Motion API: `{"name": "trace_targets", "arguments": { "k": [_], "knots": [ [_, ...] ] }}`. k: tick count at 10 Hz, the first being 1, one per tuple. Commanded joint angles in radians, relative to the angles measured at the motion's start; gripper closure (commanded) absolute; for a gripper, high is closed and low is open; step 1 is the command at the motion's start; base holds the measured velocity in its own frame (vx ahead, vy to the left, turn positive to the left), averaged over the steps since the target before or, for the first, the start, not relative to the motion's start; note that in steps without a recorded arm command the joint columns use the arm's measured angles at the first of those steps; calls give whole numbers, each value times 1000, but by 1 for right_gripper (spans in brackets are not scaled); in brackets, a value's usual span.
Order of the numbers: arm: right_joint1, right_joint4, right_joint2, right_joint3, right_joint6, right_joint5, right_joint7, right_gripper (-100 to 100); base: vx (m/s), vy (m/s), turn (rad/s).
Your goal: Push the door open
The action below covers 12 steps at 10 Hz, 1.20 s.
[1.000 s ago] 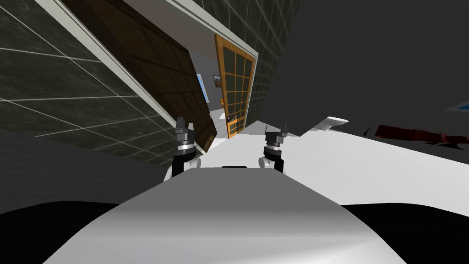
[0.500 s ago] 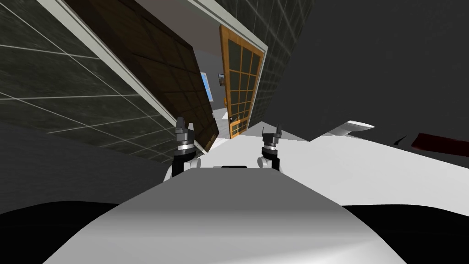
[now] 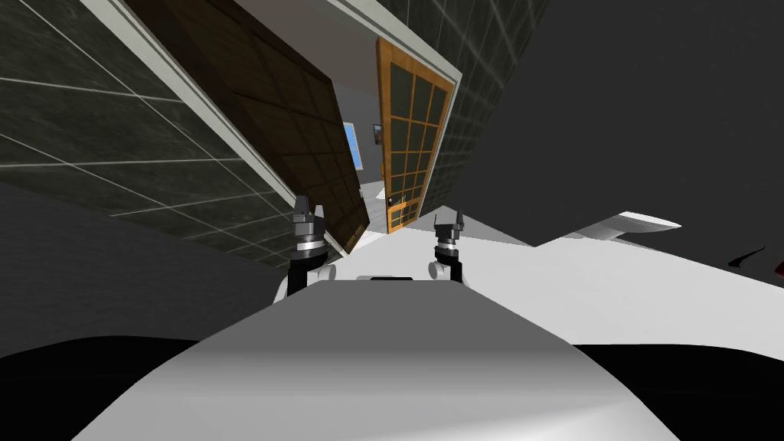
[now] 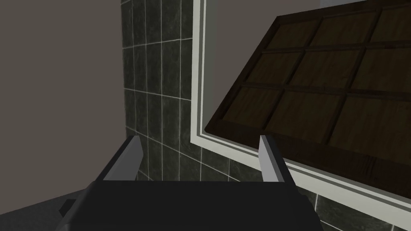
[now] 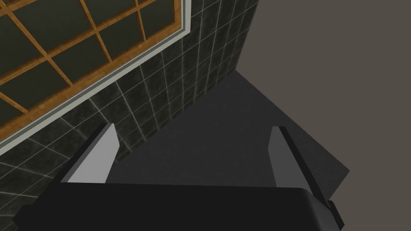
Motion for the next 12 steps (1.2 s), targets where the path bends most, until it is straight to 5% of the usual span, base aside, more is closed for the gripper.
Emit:
{"name": "trace_targets", "arguments": {
  "k": [1,12],
  "knots": [
    [-14,43,-7,2,-12,-11,-31,-100,125,-48,174],
    [-100,286,-32,16,-58,-81,-205,-100,101,-53,147]
  ]
}}
